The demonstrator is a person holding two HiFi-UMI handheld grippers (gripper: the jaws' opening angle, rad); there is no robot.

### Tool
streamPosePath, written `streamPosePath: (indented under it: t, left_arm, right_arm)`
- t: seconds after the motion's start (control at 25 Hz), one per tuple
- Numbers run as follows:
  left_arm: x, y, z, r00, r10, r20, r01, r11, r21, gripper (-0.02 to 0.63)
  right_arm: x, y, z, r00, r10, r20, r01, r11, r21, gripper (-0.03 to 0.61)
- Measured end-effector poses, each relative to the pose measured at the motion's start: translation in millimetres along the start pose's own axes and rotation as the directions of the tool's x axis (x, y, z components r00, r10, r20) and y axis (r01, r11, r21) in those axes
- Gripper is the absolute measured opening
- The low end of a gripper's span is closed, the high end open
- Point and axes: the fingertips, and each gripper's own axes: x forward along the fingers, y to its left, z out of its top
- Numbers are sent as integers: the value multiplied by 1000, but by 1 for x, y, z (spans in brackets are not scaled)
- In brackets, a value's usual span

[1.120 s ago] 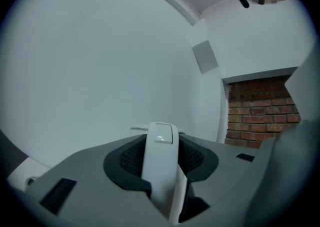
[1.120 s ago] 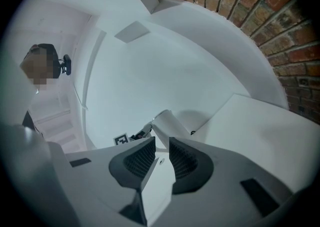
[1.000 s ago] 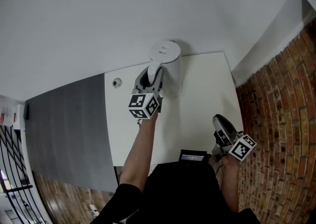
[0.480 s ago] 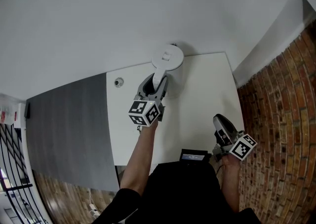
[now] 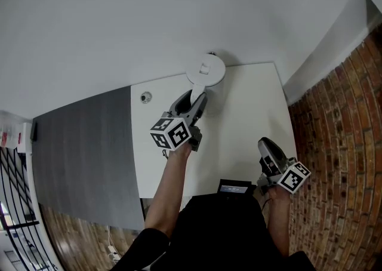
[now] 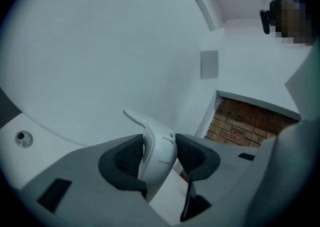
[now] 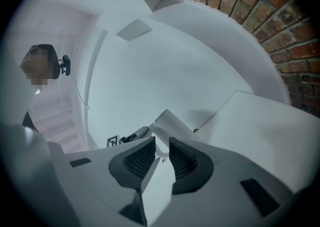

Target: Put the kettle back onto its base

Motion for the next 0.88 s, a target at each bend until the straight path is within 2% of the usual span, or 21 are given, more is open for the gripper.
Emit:
streamPosePath:
  t: [0.28, 0.68, 0.88]
  left_arm:
    - [-11, -11, -14, 999, -25, -25, 26, 999, 25, 198]
    - [-26, -8, -28, 1000, -1, -24, 1, 1000, -14, 201]
    - [-26, -8, -30, 999, -26, -29, 26, 1000, 0, 201]
  right_arm:
    - [-4, 2, -1, 1000, -5, 10, 5, 1000, -1, 87]
    - [1, 7, -4, 1000, 7, -6, -7, 1000, -8, 88]
    - [3, 8, -4, 1000, 8, -13, -8, 1000, -10, 89]
